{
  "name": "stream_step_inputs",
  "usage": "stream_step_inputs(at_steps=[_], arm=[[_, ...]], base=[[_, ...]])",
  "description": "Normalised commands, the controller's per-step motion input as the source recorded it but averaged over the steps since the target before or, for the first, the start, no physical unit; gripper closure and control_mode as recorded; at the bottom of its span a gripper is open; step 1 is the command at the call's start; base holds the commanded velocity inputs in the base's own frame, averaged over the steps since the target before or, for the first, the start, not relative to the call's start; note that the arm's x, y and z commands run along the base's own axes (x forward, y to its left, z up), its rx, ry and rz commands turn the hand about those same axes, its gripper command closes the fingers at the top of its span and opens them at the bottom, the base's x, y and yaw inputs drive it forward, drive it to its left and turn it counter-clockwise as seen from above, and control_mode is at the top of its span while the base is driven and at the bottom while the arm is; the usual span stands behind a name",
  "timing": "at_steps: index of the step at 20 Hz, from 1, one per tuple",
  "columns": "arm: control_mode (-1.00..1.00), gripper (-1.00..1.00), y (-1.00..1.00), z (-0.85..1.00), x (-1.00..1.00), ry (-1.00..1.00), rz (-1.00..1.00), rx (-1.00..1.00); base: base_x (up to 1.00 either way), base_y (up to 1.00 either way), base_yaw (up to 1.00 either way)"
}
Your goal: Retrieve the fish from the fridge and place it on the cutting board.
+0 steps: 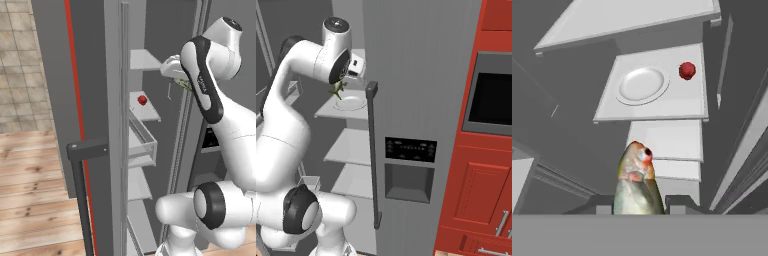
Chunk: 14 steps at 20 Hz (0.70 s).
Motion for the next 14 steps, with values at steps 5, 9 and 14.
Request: stream_step_inputs(at_steps=[5, 9, 14], arm=[[-1.00, 1.00, -0.42, -0.05, -1.00, -0.28, -0.08, -0.03], [-1.00, 1.00, -0.04, 0.00, -1.00, -0.48, 0.03, 0.00], [-1.00, 1.00, 0.01, 0.00, -0.60, -0.56, 0.07, 0.00]], base=[[0.00, 0.00, 0.00], [0.00, 0.00, 0.00], [0.00, 0.00, 0.00]])
